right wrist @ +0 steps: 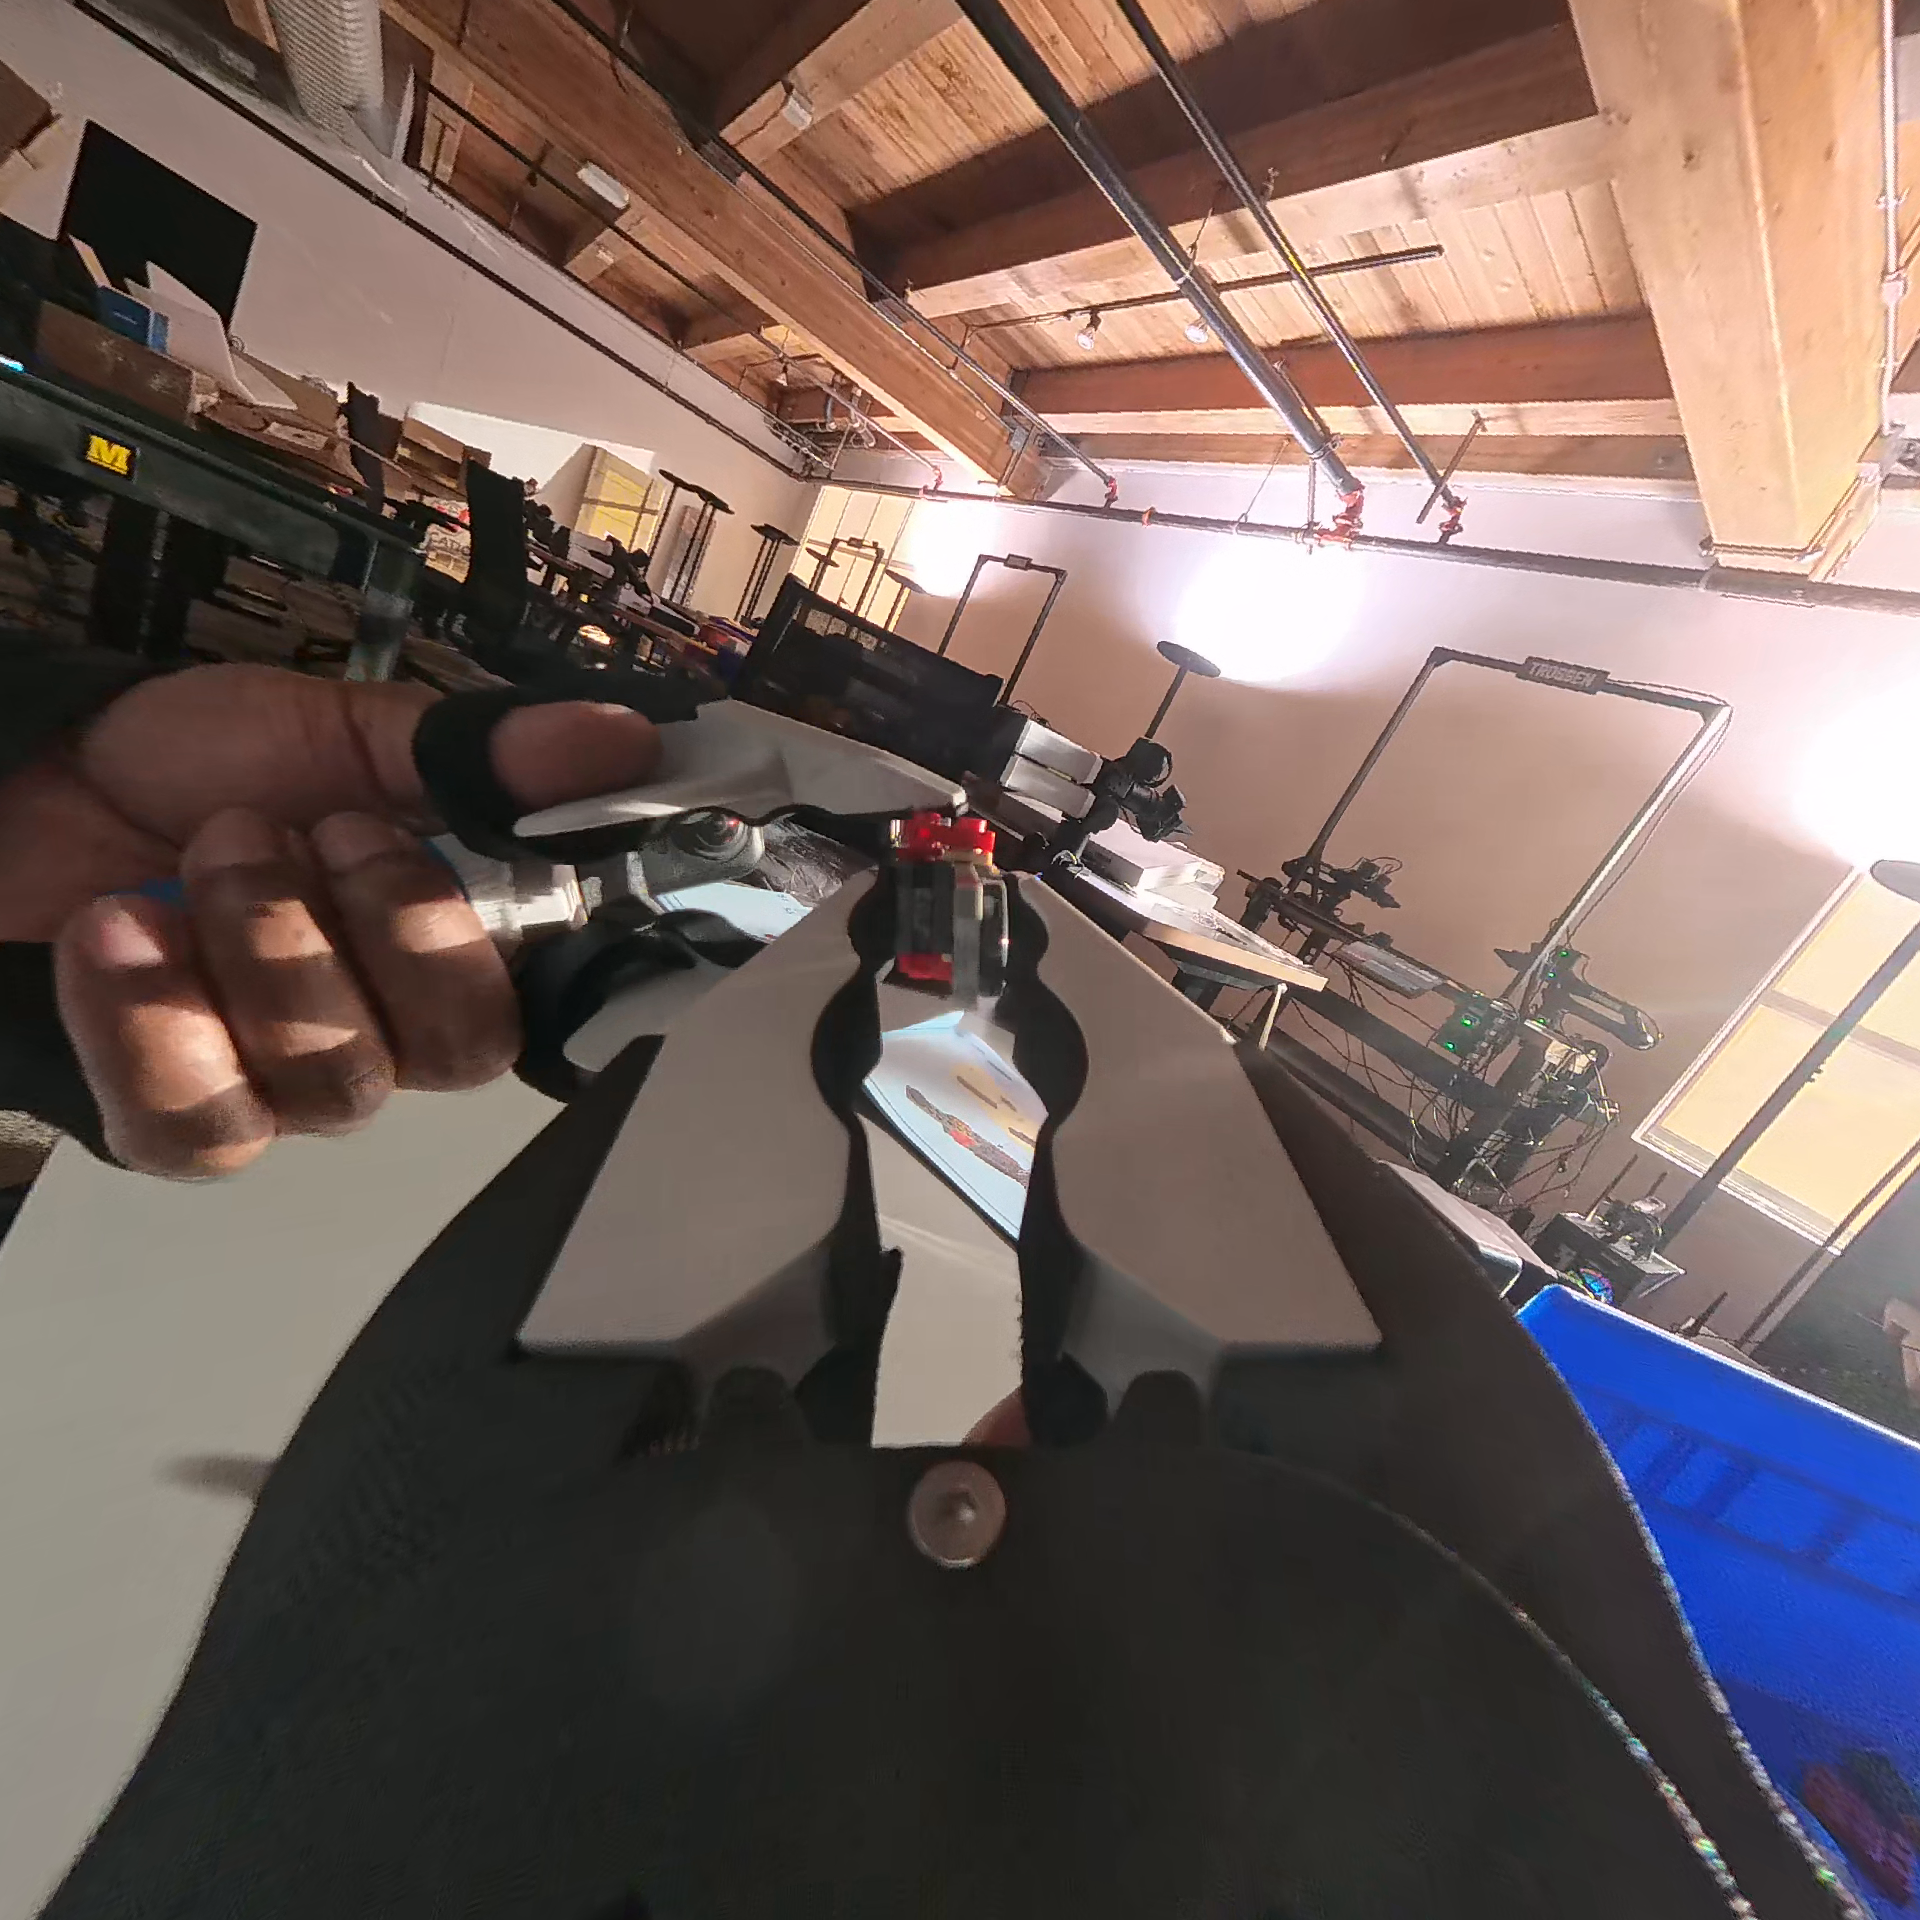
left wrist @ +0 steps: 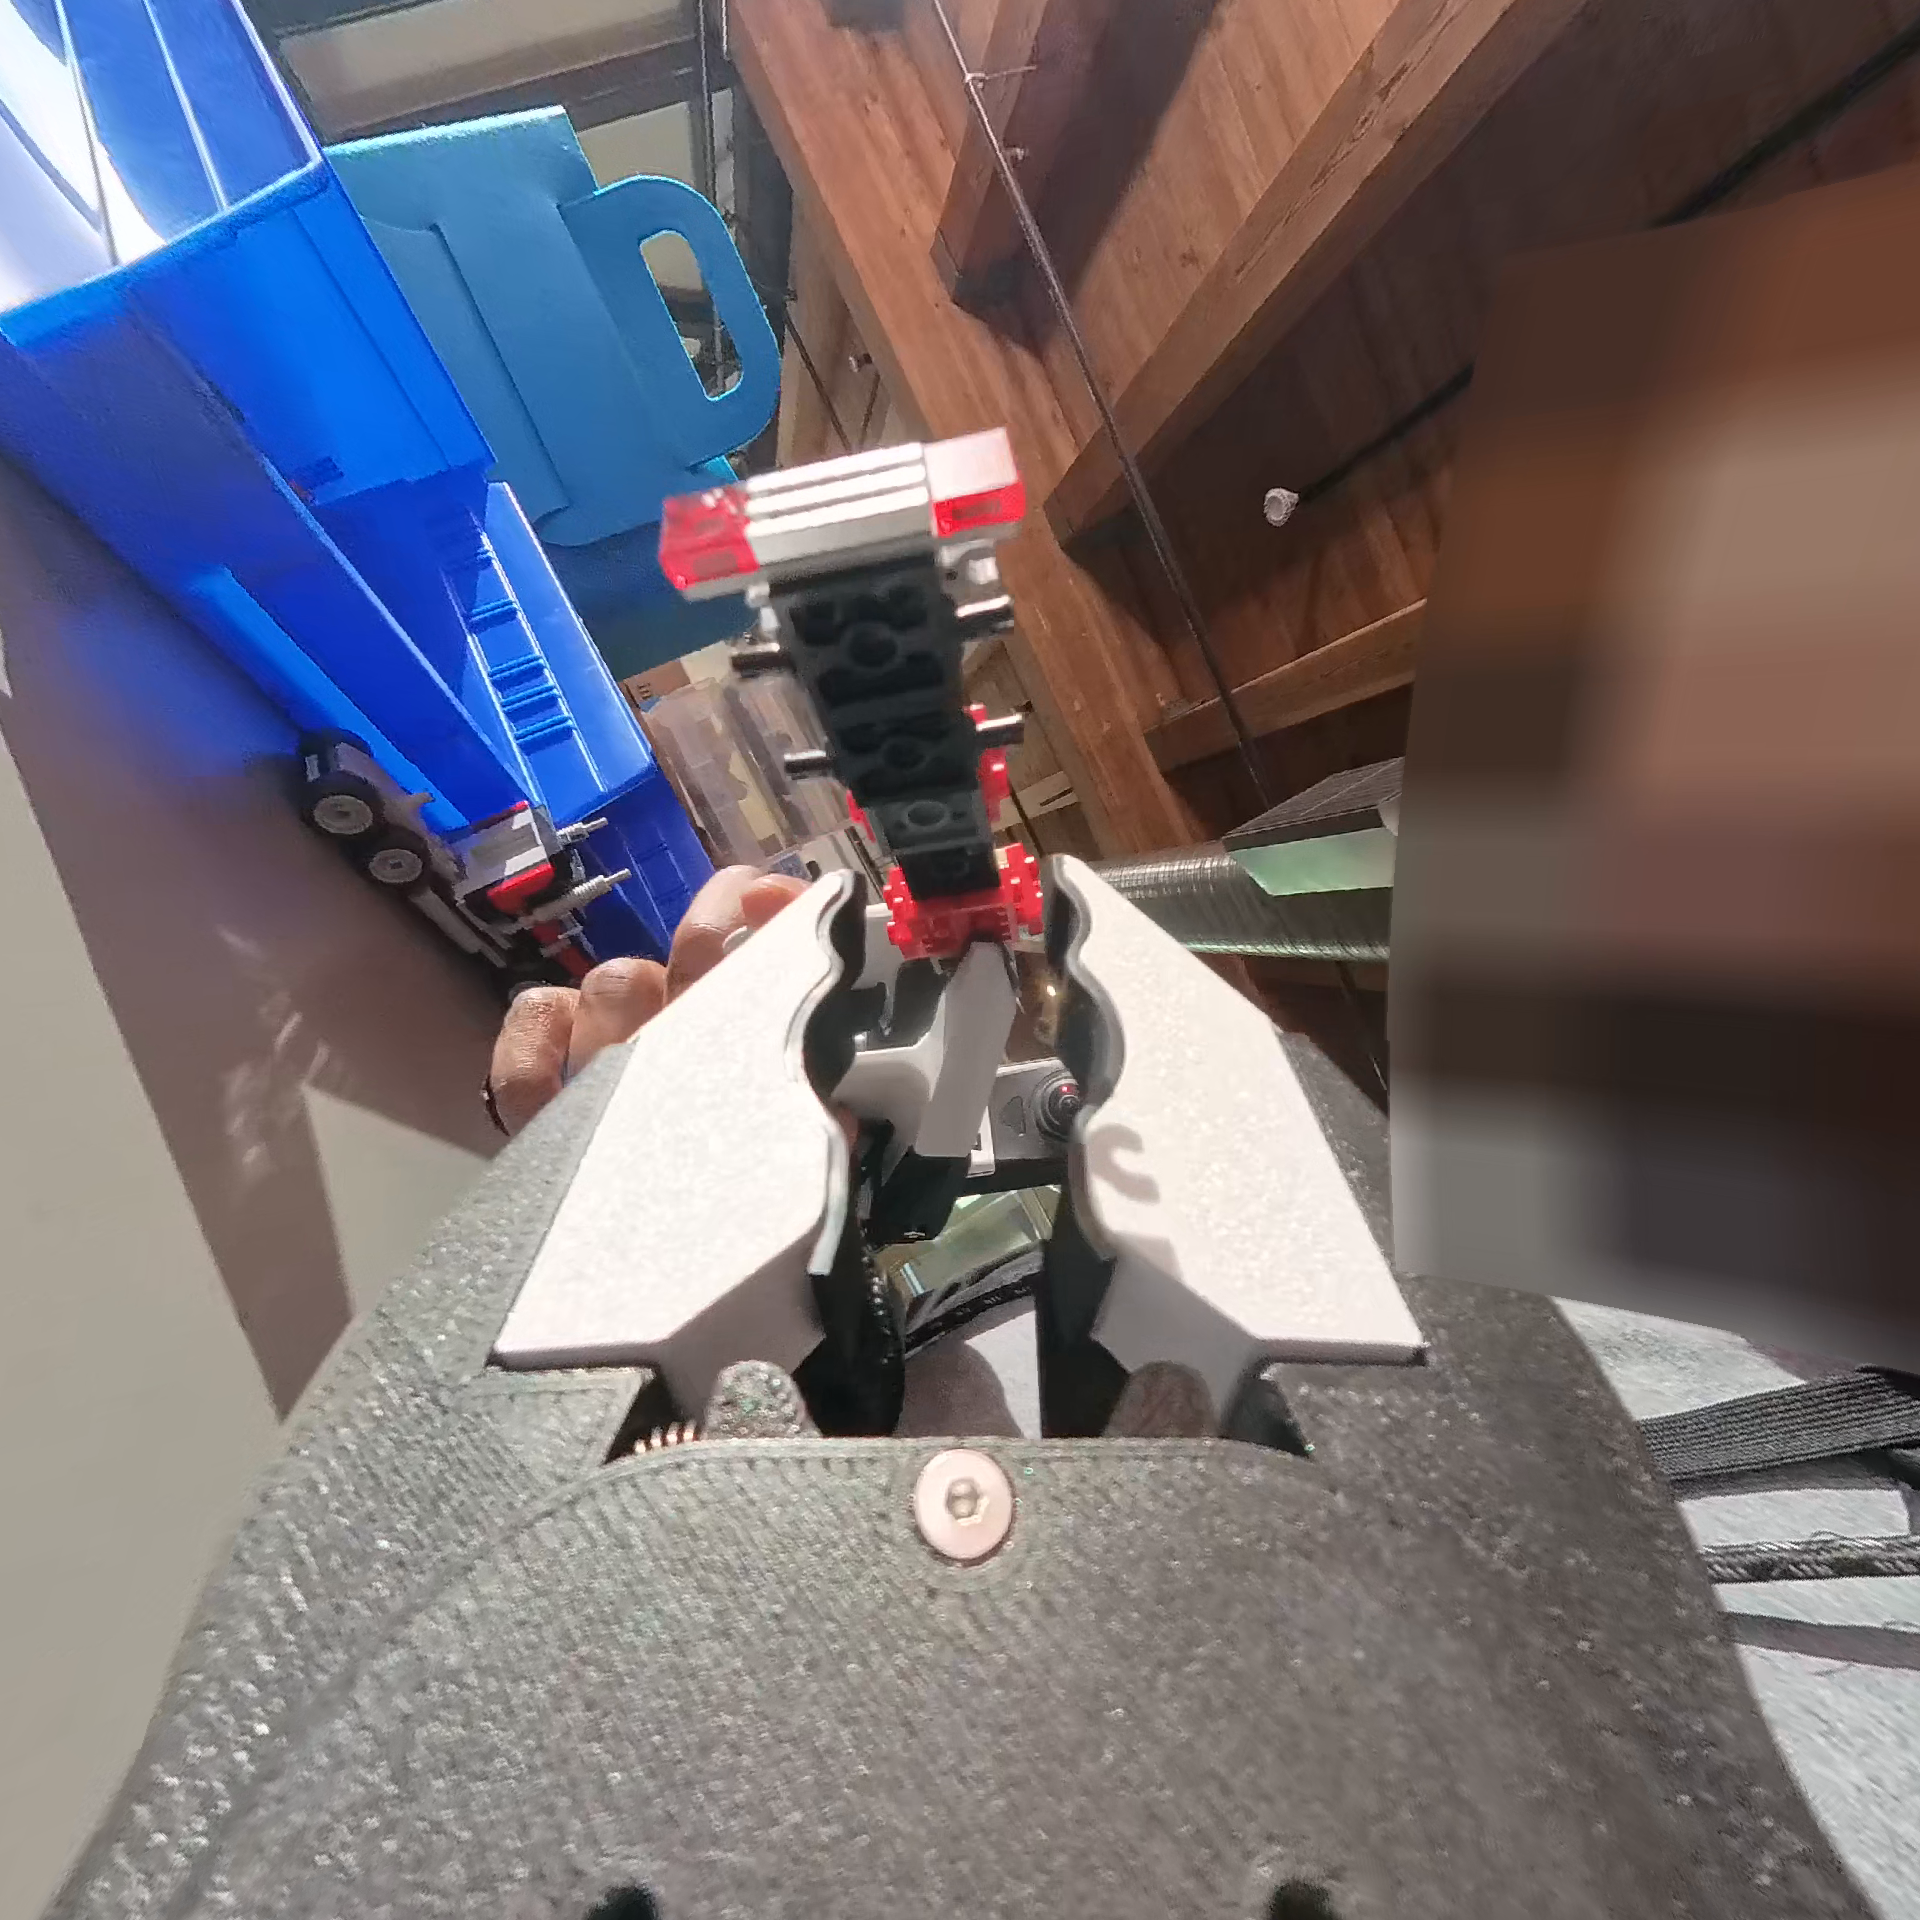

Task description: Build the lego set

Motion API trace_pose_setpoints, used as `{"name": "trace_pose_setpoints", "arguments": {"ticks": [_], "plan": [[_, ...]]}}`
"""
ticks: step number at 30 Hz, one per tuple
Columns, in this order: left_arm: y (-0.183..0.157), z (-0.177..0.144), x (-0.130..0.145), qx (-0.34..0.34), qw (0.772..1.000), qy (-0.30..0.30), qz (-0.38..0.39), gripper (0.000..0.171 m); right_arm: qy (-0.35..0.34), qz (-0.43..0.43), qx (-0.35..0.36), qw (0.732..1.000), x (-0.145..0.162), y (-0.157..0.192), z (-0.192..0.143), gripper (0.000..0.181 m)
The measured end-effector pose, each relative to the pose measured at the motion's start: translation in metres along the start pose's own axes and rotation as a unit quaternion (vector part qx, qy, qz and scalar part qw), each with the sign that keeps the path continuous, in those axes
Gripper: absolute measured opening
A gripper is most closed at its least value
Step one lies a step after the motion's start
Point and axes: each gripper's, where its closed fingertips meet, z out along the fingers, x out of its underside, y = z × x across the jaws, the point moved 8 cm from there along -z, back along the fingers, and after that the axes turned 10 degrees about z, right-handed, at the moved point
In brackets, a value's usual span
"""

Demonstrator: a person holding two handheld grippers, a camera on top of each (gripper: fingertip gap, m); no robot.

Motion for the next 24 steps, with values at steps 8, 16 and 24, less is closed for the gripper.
{"name": "trace_pose_setpoints", "arguments": {"ticks": [8,16,24], "plan": [[0.0013,-0.0005,0.0014,0.010,1.000,-0.003,-0.018,0.035,0.002,-0.007,0.003,1.000,-0.0003,0.0012,0.0001,0.022],[0.0045,0.0001,0.0046,0.033,0.999,-0.013,-0.039,0.039,0.000,-0.007,0.005,1.000,-0.0015,0.0012,-0.0006,0.022],[0.0038,0.0001,0.0089,0.047,0.999,-0.012,-0.022,0.034,0.002,-0.019,0.000,1.000,-0.0009,0.0045,0.0000,0.022]]}}
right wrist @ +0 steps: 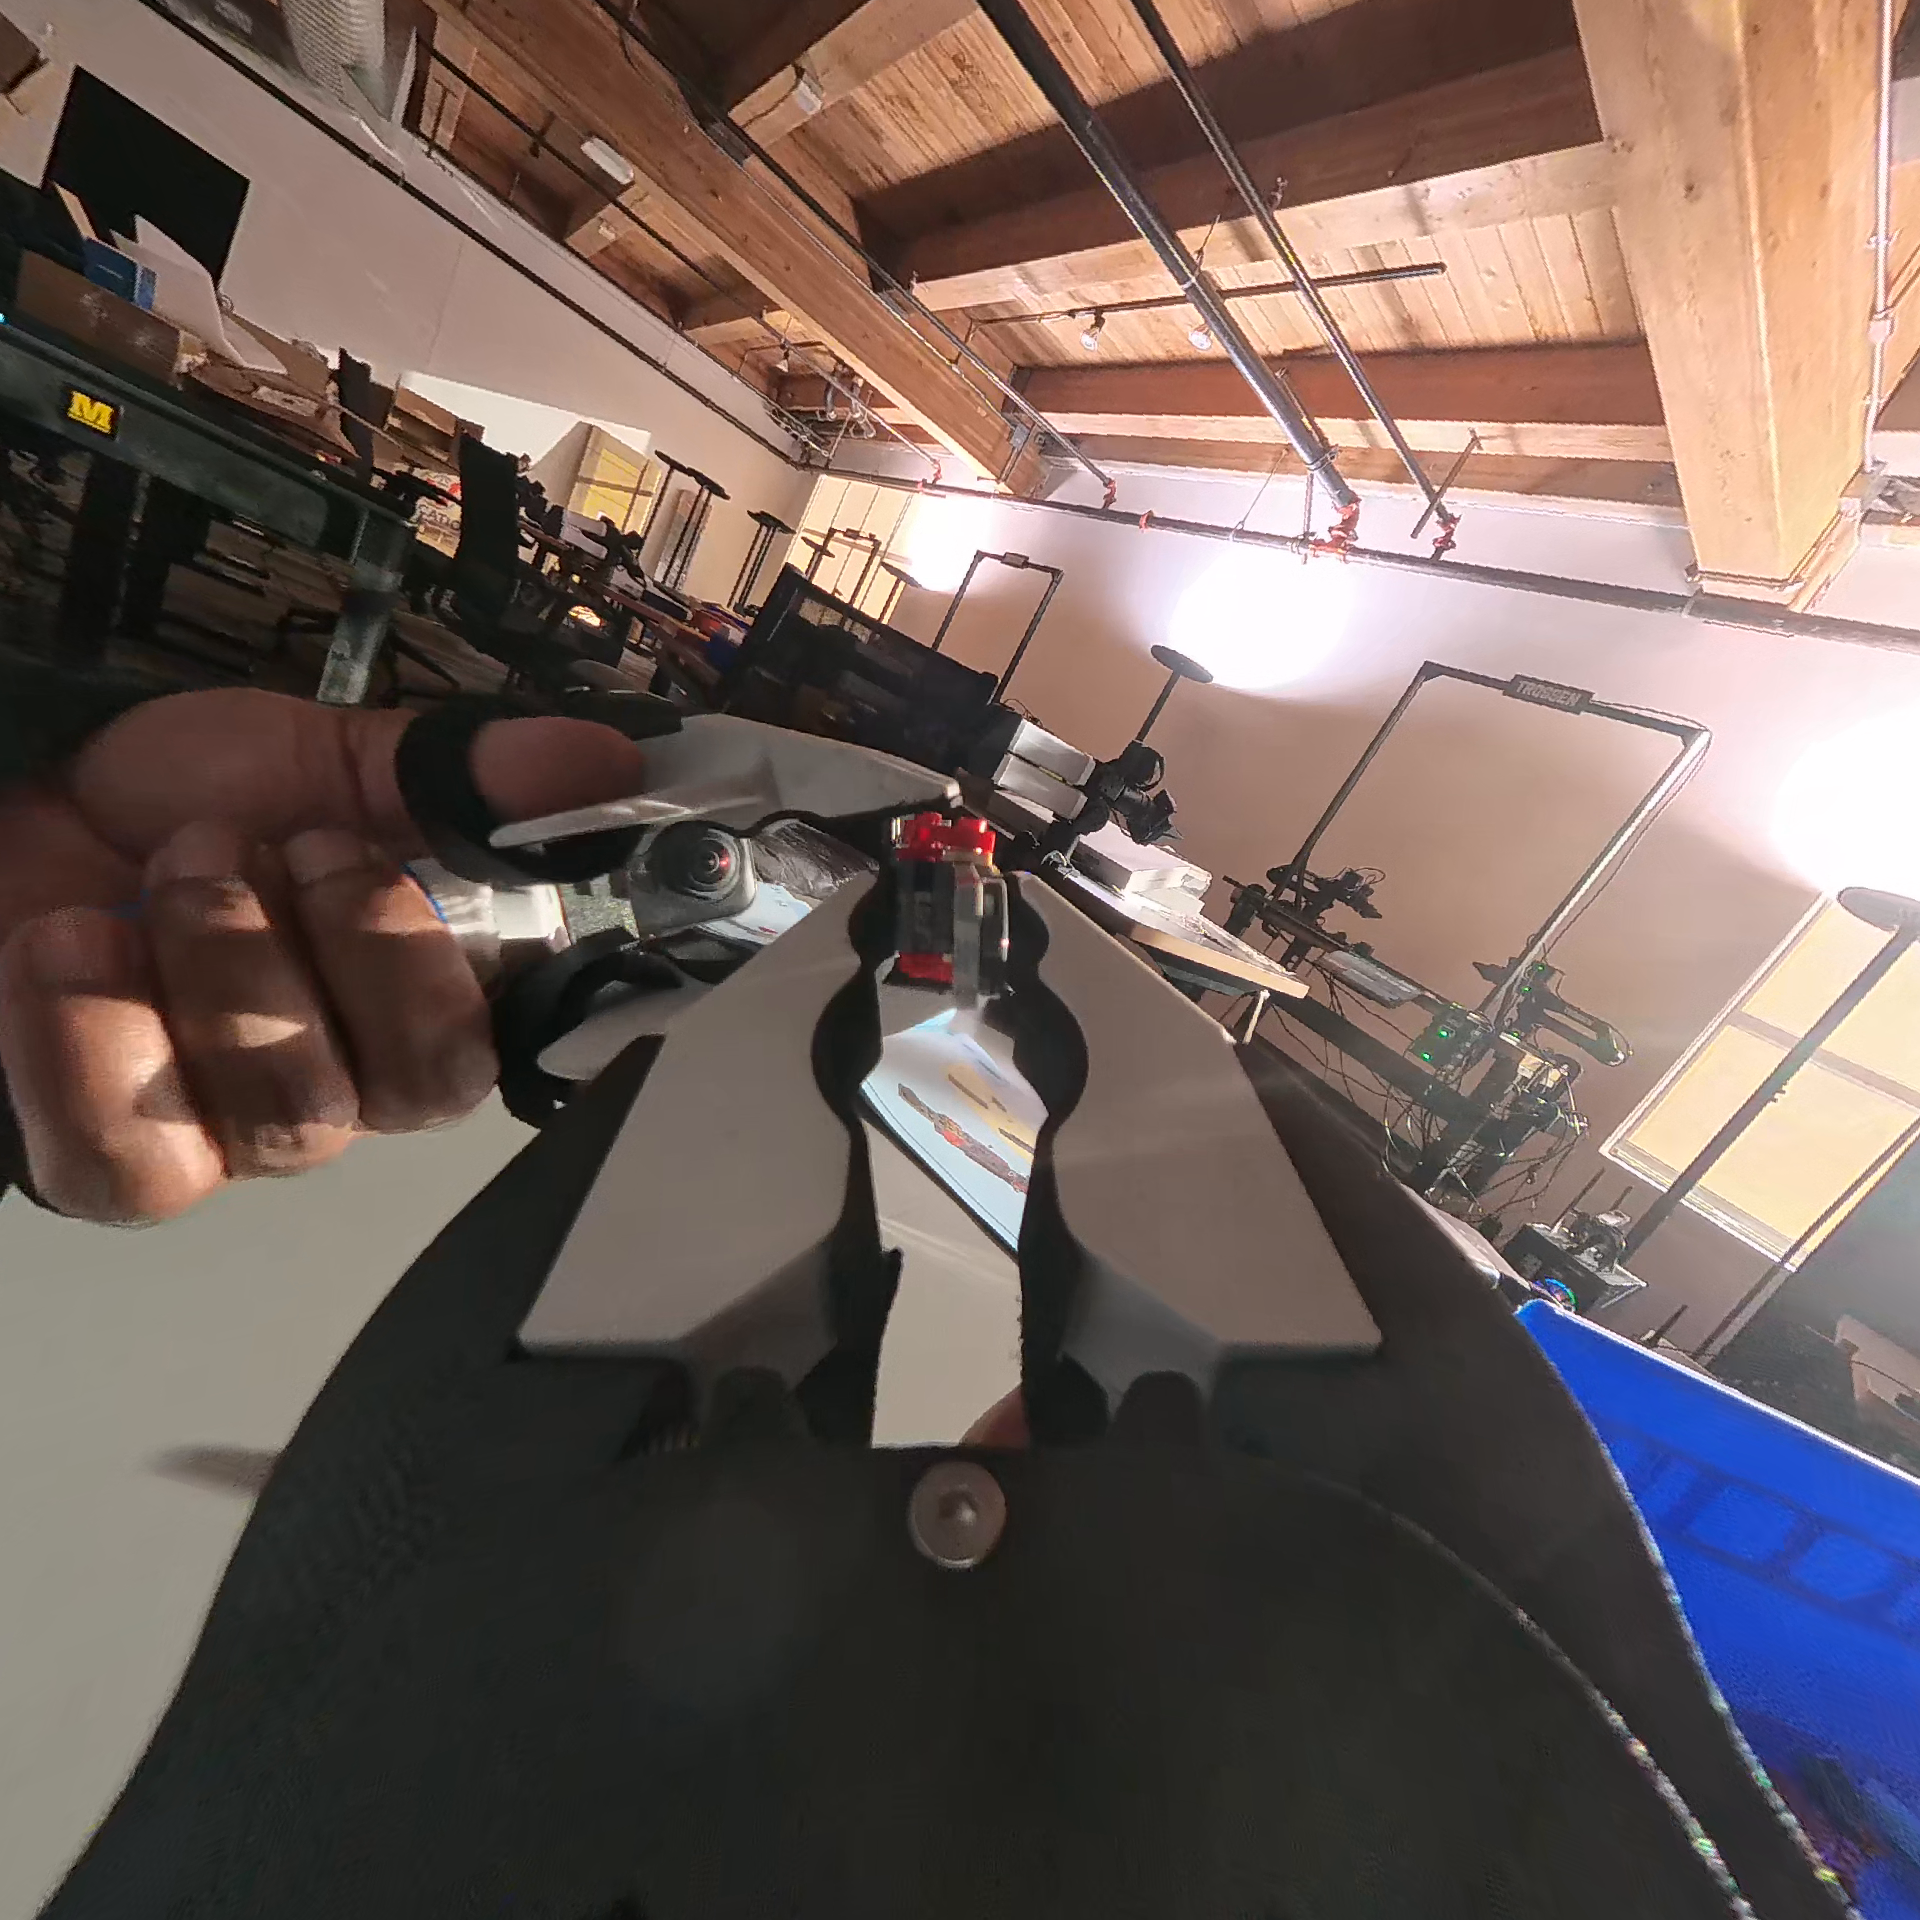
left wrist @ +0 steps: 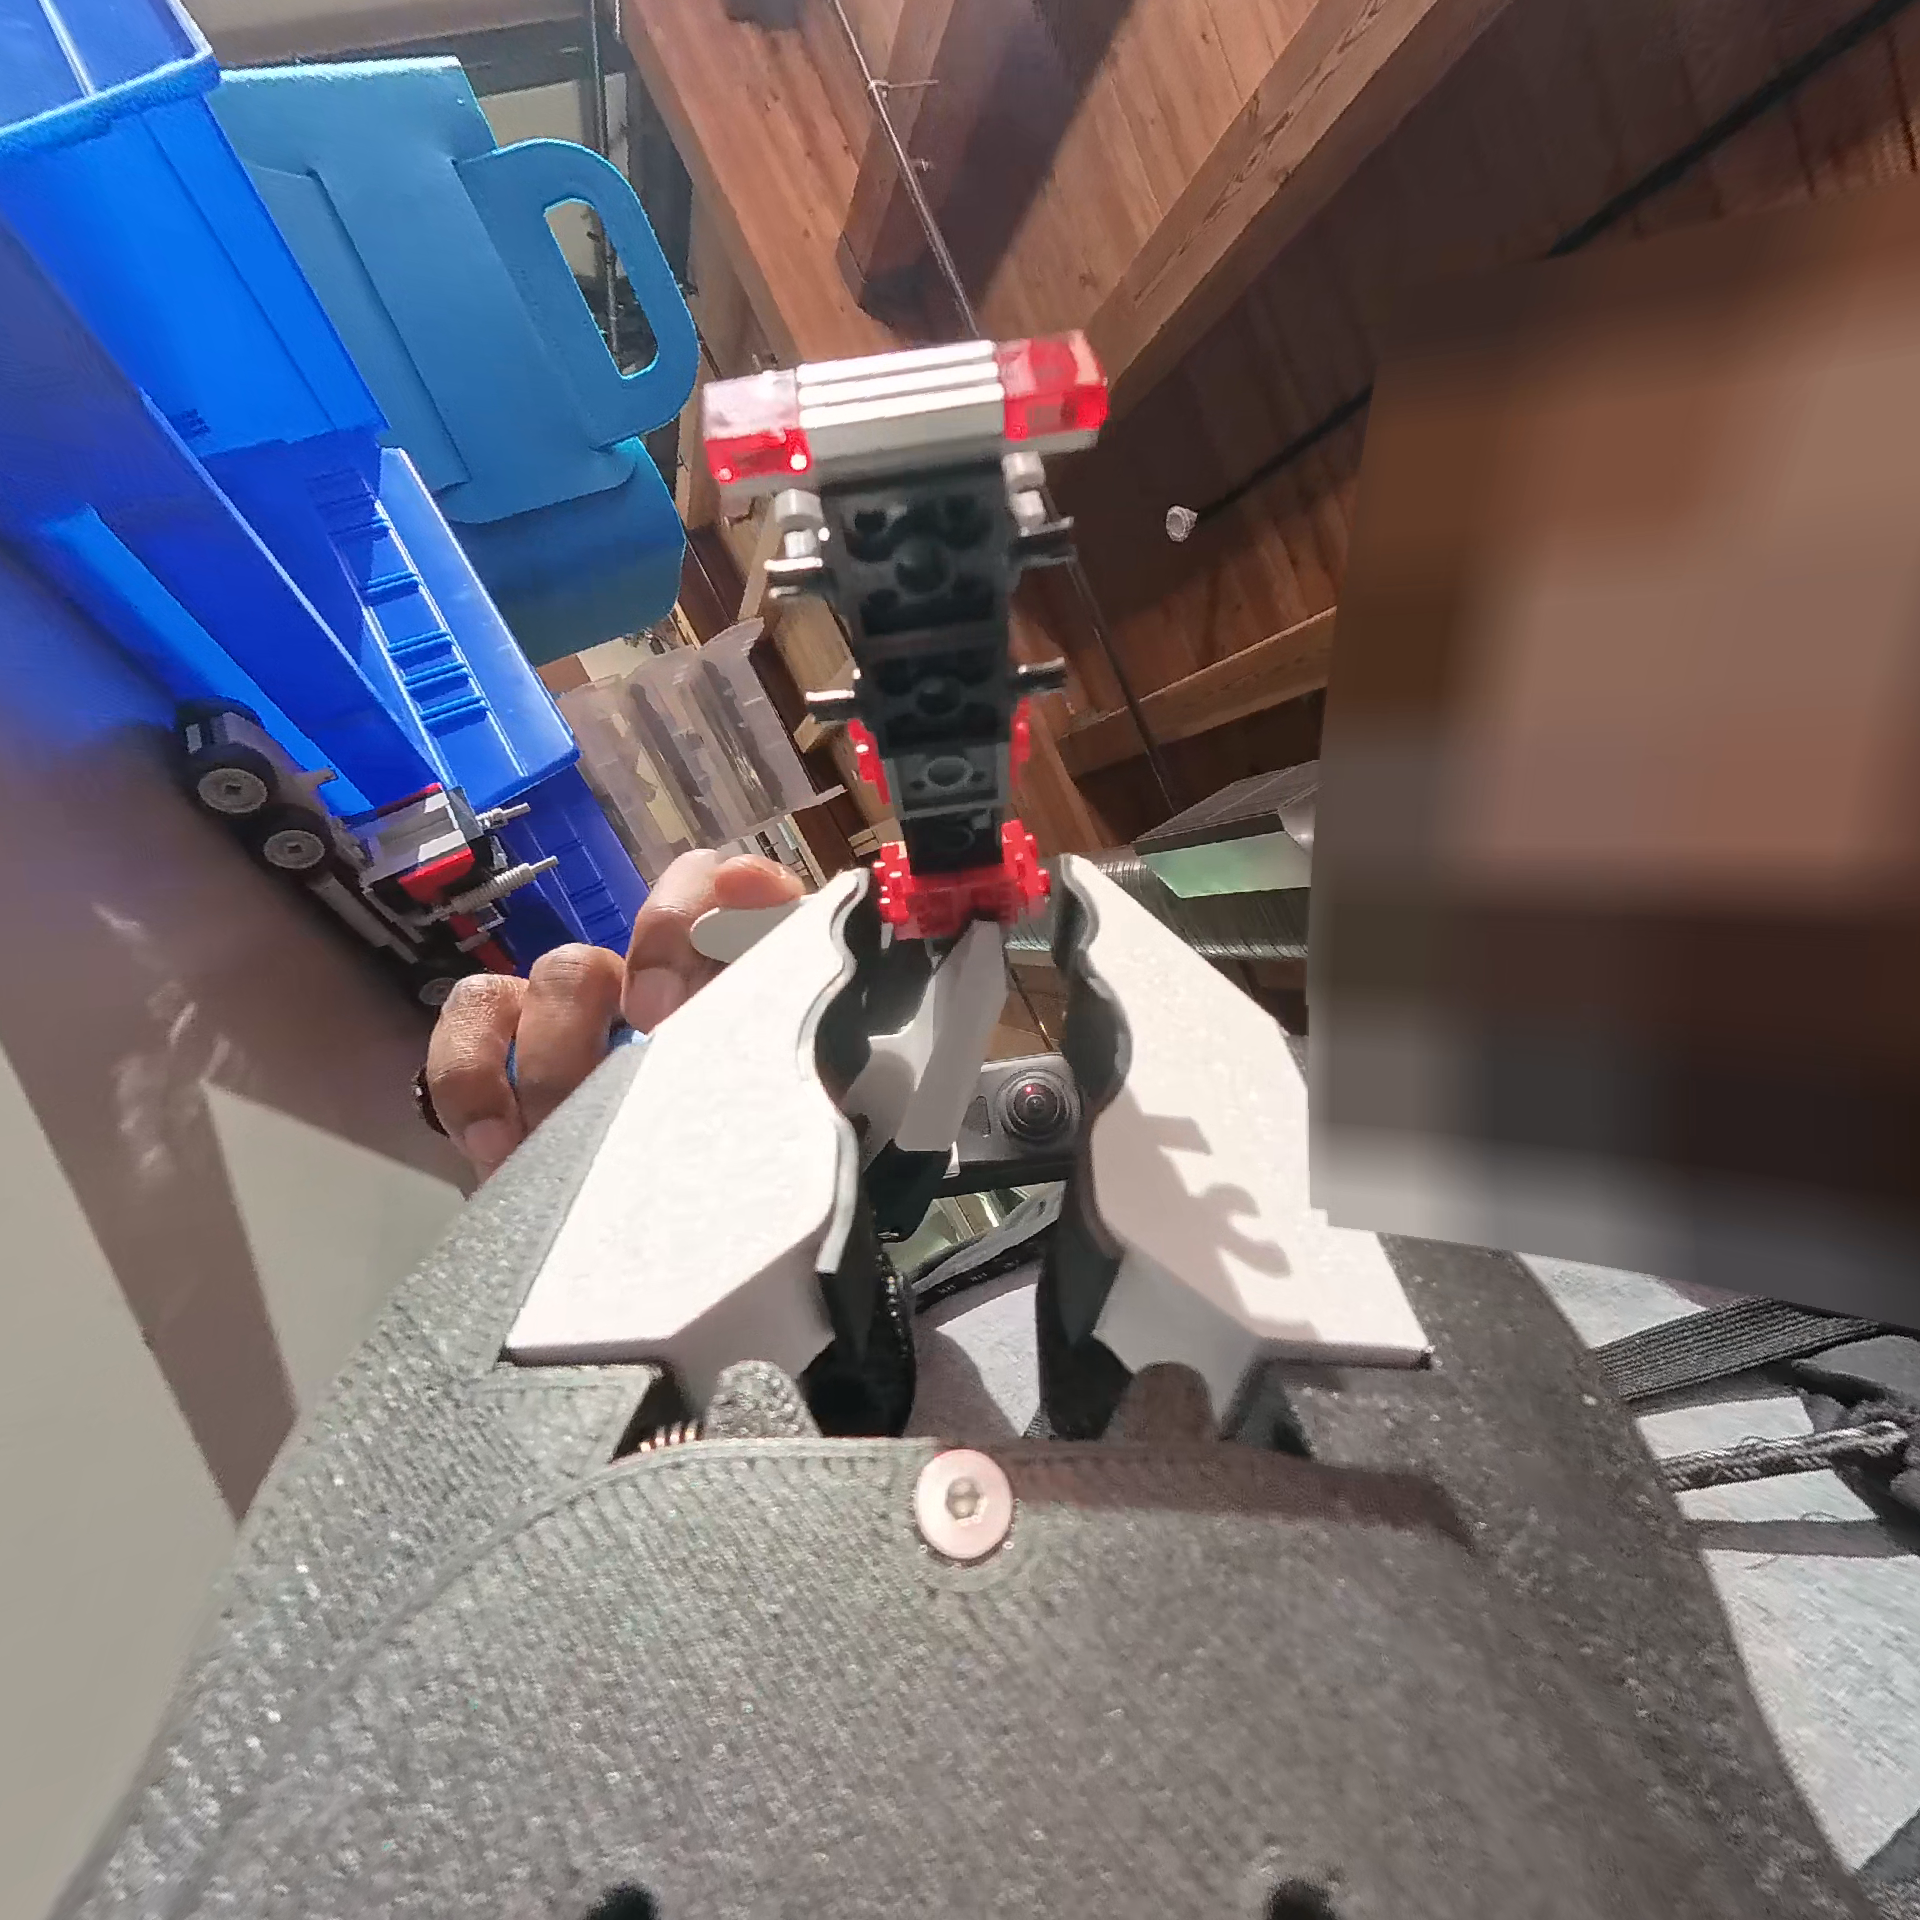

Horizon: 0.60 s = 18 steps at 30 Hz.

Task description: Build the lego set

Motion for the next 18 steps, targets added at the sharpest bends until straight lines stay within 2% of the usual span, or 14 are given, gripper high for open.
{"name": "trace_pose_setpoints", "arguments": {"ticks": [14,18], "plan": [[-0.0031,0.0006,-0.0012,-0.012,0.998,0.025,0.051,0.034,-0.007,0.005,-0.002,1.000,-0.0001,-0.0002,-0.0014,0.022],[-0.0019,0.0033,-0.0039,-0.034,0.998,0.021,0.055,0.035,0.002,0.047,-0.001,0.999,0.0022,-0.0058,-0.0008,0.021]]}}
